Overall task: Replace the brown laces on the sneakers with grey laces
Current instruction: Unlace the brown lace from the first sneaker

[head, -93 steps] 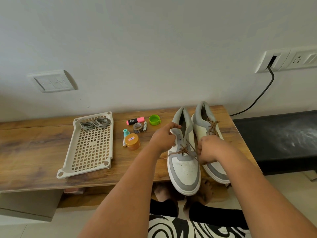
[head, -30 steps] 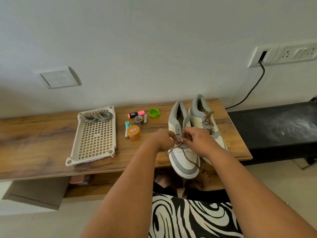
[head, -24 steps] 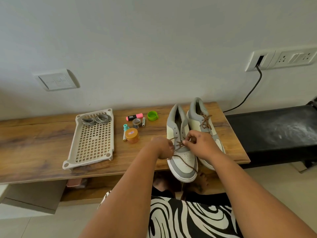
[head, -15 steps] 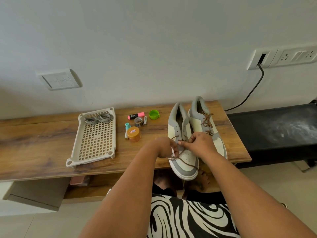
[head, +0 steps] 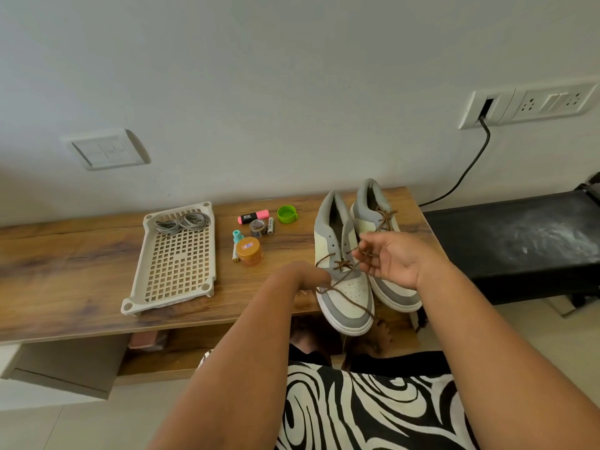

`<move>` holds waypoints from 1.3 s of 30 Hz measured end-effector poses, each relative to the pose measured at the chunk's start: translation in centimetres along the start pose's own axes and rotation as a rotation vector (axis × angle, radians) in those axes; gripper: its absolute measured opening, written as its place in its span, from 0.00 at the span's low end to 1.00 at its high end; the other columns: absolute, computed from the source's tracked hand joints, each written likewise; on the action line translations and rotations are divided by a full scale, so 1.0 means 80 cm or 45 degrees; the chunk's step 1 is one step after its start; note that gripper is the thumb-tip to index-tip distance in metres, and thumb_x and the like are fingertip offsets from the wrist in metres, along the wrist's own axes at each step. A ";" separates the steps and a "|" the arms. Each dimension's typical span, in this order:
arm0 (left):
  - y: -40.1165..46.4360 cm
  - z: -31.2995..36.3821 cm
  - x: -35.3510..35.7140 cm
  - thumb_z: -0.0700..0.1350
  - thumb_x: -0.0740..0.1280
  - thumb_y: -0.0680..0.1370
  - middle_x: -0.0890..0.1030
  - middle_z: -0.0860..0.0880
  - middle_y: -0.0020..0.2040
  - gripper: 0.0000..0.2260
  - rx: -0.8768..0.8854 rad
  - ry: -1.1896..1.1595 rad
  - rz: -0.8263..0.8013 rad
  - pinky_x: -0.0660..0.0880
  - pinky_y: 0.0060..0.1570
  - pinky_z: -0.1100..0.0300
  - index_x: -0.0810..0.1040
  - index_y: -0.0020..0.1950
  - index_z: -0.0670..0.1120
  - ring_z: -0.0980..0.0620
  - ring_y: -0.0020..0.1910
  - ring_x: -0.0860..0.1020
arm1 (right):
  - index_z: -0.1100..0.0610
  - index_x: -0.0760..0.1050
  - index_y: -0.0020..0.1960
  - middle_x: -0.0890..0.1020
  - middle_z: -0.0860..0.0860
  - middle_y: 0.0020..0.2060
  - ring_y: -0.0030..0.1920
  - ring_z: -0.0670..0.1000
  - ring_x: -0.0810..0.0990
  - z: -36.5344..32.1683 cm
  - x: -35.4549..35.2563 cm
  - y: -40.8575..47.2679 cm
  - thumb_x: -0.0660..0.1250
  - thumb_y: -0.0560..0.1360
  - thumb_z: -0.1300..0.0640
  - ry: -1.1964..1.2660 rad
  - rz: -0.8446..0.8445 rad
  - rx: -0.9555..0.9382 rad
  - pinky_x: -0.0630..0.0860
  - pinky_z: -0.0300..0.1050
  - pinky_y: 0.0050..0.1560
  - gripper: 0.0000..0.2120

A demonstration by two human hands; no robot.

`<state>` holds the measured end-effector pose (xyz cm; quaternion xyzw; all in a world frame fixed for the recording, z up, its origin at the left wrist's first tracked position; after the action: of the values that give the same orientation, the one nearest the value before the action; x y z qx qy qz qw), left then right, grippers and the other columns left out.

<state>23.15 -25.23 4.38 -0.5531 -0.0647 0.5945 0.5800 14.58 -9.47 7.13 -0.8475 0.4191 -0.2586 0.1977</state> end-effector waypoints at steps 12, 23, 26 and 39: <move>0.005 -0.001 -0.024 0.49 0.64 0.78 0.79 0.47 0.56 0.12 -0.019 0.122 0.564 0.73 0.60 0.49 0.75 0.58 0.46 0.47 0.53 0.75 | 0.47 0.75 0.61 0.80 0.46 0.51 0.41 0.50 0.84 -0.013 -0.031 -0.003 0.68 0.78 0.56 -0.687 0.346 -0.638 0.78 0.41 0.37 0.13; -0.007 0.025 -0.042 0.42 0.64 0.79 0.72 0.45 0.65 0.23 0.454 0.257 1.149 0.70 0.60 0.47 0.65 0.73 0.53 0.44 0.64 0.71 | 0.50 0.71 0.64 0.76 0.50 0.50 0.50 0.51 0.75 0.002 -0.005 0.015 0.68 0.77 0.55 -1.543 0.594 -0.720 0.72 0.44 0.46 0.17; -0.002 0.038 -0.030 0.49 0.59 0.83 0.72 0.44 0.63 0.18 0.618 0.124 0.902 0.76 0.54 0.48 0.66 0.73 0.55 0.44 0.59 0.74 | 0.50 0.77 0.59 0.73 0.48 0.50 0.49 0.48 0.73 0.005 0.013 0.018 0.66 0.78 0.58 -1.447 0.434 -0.835 0.68 0.41 0.47 0.10; 0.013 0.032 -0.032 0.48 0.65 0.80 0.75 0.54 0.35 0.07 0.625 -0.141 0.763 0.67 0.35 0.60 0.76 0.51 0.45 0.53 0.37 0.73 | 0.53 0.75 0.64 0.75 0.54 0.54 0.53 0.54 0.75 0.033 0.024 0.048 0.55 0.78 0.67 -1.473 0.254 -0.641 0.71 0.44 0.50 0.20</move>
<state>19.88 -26.09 6.10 -0.3596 0.2126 0.7642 0.4915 14.79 -12.92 3.42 -0.8275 0.3695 0.3668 0.2102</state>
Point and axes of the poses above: each hand's wrist, its own y-axis towards the middle knuckle, its own x-axis out of the palm, z = x × y, the point moved 2 cm from there along y, towards the middle knuckle
